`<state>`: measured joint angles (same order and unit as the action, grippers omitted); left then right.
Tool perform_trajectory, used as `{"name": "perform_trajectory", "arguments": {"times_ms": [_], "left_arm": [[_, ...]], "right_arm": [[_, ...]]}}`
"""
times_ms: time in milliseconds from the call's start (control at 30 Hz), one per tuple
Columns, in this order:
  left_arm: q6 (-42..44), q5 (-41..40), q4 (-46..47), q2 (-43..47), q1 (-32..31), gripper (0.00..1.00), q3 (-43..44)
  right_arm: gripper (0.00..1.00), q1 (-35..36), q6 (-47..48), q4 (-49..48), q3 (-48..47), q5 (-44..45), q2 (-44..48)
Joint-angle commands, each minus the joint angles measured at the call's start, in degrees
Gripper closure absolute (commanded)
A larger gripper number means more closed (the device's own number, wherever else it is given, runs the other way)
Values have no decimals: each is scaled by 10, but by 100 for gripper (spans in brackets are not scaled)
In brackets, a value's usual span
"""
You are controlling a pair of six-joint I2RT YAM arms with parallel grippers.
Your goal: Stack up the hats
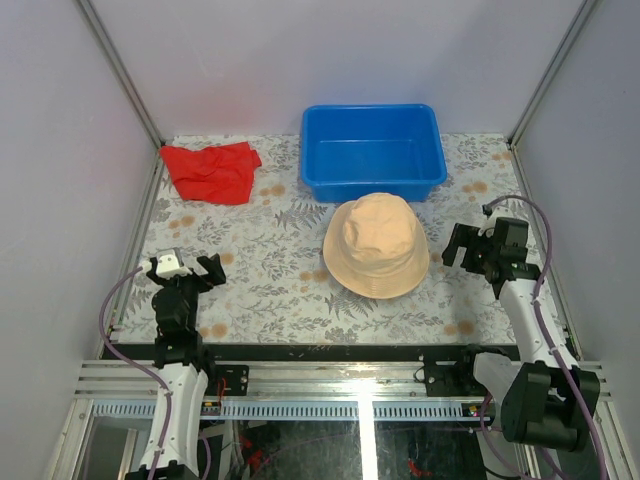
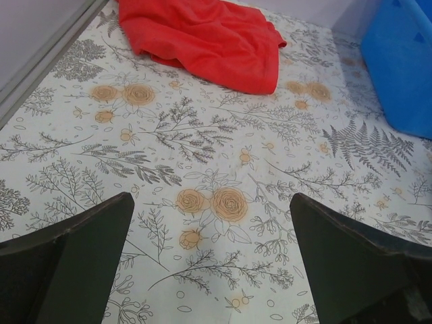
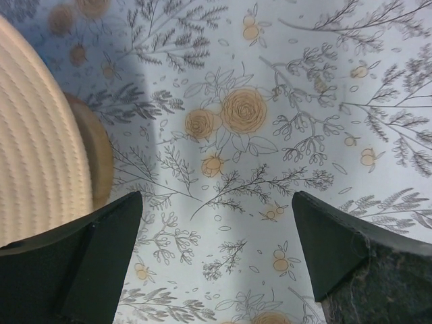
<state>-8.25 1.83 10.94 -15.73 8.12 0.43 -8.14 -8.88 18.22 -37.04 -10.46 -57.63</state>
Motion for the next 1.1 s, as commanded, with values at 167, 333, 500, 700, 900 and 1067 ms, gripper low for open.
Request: {"name": "perform_trajectory", "arguments": {"times_ms": [167,333,500,700,900,1067], "left_arm": [[14,11,48,1,-3,0,-57],[14,11,47,2,-3,0,-56],[14,11,48,2,-3,0,-57],[14,11,48,2,-4,0,-57],[14,12,48,2,-3,0,-57],[14,10,48,1,-3,0,-57]], "right_arm": [[1,2,78,-176,104,3,45],[1,3,76,-274,229,25,130],[1,3,41,-317,348,110,301],[1,3,58,-254,436,55,555],[1,3,36,-306,424,107,460],[1,4,48,-316,422,79,447]]}}
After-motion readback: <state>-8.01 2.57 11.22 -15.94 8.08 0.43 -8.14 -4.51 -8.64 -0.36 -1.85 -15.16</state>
